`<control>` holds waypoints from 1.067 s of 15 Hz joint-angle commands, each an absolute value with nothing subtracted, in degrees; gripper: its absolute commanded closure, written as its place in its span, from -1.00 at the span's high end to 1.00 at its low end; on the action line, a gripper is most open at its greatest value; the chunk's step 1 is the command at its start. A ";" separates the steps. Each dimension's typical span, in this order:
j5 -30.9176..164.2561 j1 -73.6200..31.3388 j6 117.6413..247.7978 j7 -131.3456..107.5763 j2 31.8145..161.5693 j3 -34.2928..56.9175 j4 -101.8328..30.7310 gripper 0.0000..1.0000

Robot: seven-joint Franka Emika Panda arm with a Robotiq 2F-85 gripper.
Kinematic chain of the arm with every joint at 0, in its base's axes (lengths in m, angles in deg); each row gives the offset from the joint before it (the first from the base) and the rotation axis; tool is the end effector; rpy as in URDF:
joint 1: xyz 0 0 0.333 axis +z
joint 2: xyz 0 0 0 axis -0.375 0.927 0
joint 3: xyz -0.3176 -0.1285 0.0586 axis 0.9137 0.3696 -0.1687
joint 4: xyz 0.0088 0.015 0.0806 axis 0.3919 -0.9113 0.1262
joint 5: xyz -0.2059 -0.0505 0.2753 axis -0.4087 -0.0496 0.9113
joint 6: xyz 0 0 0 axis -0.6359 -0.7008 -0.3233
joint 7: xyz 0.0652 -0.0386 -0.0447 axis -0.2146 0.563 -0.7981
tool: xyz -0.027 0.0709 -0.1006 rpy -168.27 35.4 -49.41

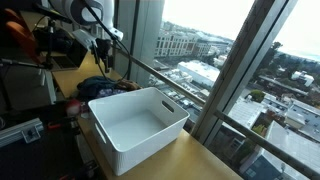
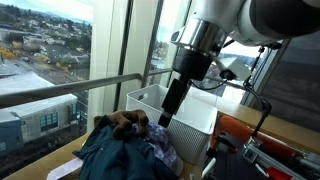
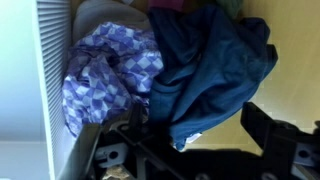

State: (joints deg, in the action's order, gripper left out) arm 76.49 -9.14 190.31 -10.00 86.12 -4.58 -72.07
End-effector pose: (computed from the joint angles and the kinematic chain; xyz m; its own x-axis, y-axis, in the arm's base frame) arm 0.4706 0.2169 0.3784 0.9697 0.2174 0.1112 0.2302 -0.9658 -0.1194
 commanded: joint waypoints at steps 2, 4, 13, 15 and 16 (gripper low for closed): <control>73.30 -5.98 198.12 -6.87 92.81 -6.20 -72.05 1.00; 71.40 -4.81 201.28 -6.09 95.76 -5.65 -72.63 1.00; 66.32 -3.63 206.23 -4.54 102.90 -1.34 -71.78 0.16; 66.53 -3.78 205.57 -4.48 101.67 -1.31 -72.56 -0.15; 66.82 -3.98 205.00 -4.54 100.81 -1.47 -73.00 -0.29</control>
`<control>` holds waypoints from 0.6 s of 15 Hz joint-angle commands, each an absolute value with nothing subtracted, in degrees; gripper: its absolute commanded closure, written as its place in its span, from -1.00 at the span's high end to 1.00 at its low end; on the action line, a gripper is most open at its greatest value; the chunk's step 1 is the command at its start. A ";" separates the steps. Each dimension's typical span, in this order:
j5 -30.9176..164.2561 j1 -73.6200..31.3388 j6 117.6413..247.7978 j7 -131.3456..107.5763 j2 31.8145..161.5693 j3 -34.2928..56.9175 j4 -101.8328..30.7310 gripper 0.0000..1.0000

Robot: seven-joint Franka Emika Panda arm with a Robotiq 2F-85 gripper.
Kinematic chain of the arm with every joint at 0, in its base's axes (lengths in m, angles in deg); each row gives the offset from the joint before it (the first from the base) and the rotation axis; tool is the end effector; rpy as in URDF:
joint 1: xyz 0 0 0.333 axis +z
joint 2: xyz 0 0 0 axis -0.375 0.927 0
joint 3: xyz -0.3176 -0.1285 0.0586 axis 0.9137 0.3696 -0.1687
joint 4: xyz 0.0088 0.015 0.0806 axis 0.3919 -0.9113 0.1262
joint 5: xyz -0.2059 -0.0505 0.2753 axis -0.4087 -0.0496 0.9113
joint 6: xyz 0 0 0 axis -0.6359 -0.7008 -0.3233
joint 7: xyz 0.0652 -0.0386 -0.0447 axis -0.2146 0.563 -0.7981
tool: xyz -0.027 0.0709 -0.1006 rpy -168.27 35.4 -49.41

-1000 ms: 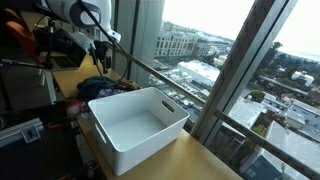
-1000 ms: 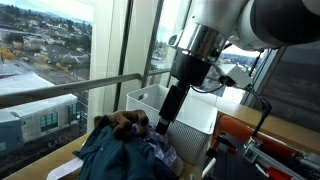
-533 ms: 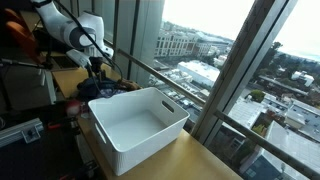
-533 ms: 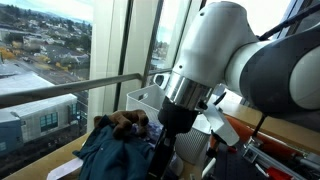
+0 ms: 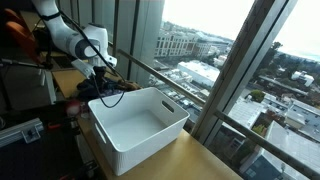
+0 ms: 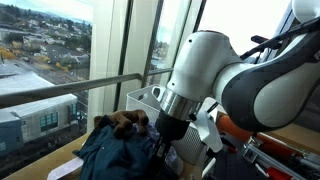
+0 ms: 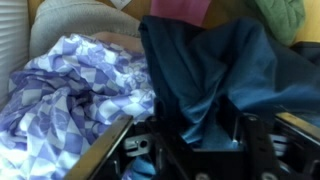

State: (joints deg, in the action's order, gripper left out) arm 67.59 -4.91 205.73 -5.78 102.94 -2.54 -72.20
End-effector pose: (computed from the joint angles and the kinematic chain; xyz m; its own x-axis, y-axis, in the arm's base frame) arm 0.4840 0.2461 0.2503 0.9519 0.2905 0.0971 0.2976 -0.9522 -0.0687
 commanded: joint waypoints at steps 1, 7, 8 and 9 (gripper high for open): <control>67.31 -4.36 204.20 -4.82 99.64 -1.84 -73.54 -0.46; 76.68 -7.65 193.63 -9.56 88.45 -7.60 -74.75 -1.00; 79.35 -7.87 191.47 -10.74 85.97 -8.41 -74.92 -0.99; 81.39 -7.72 189.43 -11.41 83.94 -8.74 -74.76 -0.96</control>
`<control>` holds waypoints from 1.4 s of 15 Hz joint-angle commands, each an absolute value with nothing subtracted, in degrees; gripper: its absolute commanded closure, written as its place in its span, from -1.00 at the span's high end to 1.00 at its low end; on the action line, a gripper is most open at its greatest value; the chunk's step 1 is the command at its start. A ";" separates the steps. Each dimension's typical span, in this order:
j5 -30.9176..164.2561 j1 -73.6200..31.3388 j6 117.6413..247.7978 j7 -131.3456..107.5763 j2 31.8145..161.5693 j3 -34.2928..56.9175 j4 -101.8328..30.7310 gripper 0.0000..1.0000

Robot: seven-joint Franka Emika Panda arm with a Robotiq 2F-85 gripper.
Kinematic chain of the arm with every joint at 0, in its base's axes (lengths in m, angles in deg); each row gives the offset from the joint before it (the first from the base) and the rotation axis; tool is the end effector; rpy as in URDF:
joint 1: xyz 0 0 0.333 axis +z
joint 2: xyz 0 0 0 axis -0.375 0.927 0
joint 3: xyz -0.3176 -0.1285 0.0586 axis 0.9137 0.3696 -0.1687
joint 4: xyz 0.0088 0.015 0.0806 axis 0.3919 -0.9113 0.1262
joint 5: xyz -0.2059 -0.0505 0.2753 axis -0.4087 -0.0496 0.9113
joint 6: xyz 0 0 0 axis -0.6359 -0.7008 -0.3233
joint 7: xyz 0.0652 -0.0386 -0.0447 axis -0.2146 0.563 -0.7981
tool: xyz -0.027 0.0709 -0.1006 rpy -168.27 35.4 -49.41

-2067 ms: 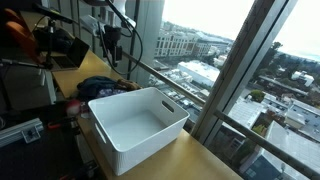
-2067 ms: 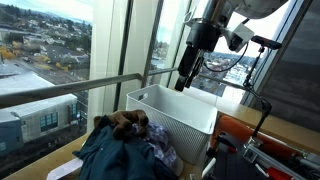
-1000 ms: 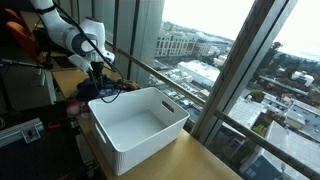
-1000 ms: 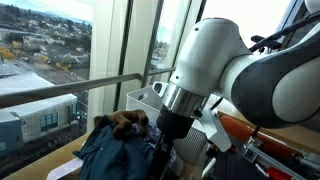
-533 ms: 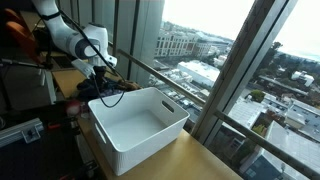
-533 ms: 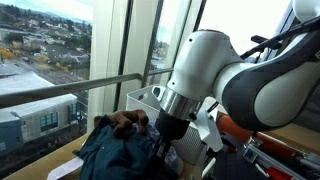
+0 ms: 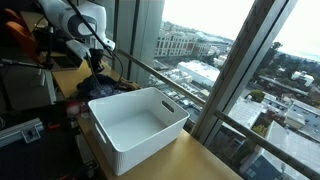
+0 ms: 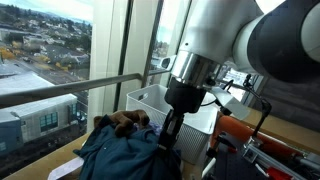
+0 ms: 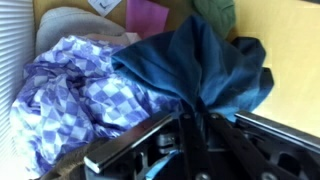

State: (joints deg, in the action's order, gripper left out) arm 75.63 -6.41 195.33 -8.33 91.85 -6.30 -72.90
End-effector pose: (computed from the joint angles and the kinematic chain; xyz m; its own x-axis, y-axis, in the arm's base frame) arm 0.4601 0.2544 0.3311 0.9604 0.2663 0.0824 0.2751 -0.9531 -0.1259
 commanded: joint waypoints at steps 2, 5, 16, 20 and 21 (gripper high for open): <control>84.43 -7.13 186.01 -12.08 79.70 -8.87 -75.02 -0.97; 86.39 -6.26 182.35 -11.41 74.51 -8.46 -75.46 -0.97; 89.09 -4.89 179.34 -9.90 64.66 -7.68 -76.88 -0.97; 88.81 -7.00 177.63 -10.52 62.51 -4.57 -73.79 -0.97; 88.75 -7.63 177.23 -10.58 62.05 -3.56 -72.74 -0.97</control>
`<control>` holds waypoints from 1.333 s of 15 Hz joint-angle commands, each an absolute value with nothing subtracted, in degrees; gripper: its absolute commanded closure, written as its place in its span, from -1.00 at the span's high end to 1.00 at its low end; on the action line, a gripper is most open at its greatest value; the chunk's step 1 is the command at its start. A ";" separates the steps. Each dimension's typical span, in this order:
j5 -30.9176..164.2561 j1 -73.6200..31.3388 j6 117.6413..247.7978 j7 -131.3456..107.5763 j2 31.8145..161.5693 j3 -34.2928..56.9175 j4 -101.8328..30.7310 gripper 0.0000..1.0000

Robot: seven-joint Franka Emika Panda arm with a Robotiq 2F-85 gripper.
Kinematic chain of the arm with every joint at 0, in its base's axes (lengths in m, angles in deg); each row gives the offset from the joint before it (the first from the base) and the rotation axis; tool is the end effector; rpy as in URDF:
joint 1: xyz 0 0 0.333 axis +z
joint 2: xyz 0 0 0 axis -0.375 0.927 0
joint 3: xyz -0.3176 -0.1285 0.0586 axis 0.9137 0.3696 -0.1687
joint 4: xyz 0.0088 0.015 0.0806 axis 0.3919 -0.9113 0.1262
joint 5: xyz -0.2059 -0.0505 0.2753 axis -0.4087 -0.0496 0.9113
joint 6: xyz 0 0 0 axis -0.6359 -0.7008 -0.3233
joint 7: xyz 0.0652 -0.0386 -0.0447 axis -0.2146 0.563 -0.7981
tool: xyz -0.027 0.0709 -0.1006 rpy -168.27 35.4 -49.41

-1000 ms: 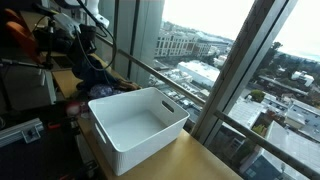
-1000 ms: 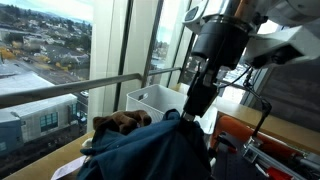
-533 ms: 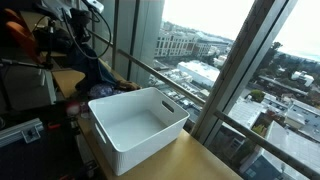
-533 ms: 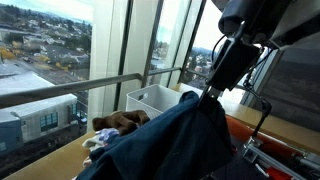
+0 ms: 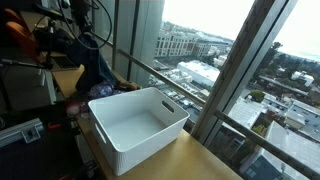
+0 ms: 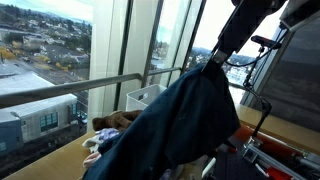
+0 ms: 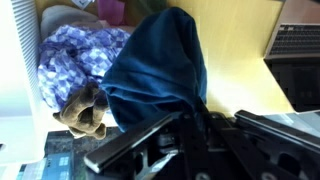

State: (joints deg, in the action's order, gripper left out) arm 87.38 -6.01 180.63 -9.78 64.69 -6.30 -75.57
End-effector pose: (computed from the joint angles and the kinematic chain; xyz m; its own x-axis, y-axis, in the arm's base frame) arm 0.3780 0.2356 0.5102 0.9574 0.1878 0.2195 0.2392 -0.9415 -0.2376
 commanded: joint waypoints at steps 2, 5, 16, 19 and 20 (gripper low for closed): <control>88.56 -9.41 175.41 -10.95 60.97 -1.03 -69.73 -0.97; 88.33 -12.25 172.95 -11.12 60.95 2.36 -63.84 -0.97; 88.86 -18.72 170.37 -11.52 68.63 9.04 -44.02 -0.97; 89.24 -19.73 169.78 -11.69 70.94 9.90 -40.33 -0.97; 89.36 -20.08 169.56 -11.73 71.60 10.19 -39.19 -0.97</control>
State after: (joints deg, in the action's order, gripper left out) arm 87.39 -19.08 172.50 -10.52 68.72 9.20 -44.85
